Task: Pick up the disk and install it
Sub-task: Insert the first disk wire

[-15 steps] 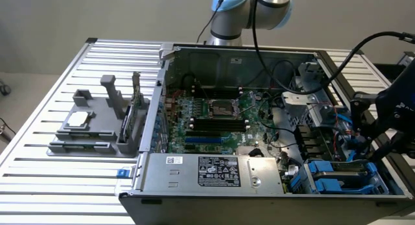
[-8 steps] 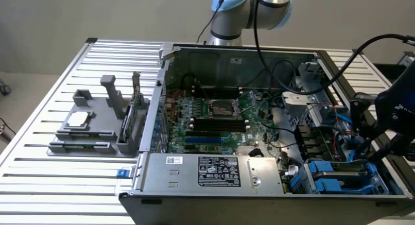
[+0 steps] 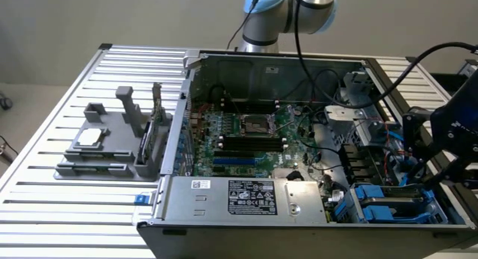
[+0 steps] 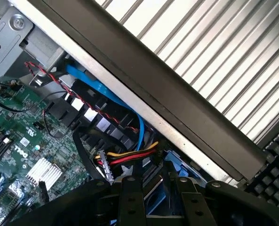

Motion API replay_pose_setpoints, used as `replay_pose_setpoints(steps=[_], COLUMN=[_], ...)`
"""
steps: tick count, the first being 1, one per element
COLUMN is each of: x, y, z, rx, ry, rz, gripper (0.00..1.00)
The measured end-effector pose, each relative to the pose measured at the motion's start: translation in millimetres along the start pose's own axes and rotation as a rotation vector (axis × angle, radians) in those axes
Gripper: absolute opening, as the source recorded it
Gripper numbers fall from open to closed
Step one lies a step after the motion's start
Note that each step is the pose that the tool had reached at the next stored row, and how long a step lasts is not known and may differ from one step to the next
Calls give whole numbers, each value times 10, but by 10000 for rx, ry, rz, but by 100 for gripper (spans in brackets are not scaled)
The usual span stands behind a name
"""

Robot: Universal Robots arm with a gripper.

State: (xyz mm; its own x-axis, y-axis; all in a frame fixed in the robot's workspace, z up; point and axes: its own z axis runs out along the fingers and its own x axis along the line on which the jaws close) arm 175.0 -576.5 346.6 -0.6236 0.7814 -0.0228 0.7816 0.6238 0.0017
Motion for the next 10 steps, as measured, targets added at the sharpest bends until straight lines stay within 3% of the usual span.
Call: replay_pose_setpoints(steps=[5, 7, 8, 10], x=[0, 1, 1, -2], y=[0, 1, 1, 6], z=[0, 0, 0, 1], rx=[28, 43, 52, 64], ry=[12, 21, 26, 33], rz=[516, 685, 758, 867], gripper=[31, 29, 23, 23])
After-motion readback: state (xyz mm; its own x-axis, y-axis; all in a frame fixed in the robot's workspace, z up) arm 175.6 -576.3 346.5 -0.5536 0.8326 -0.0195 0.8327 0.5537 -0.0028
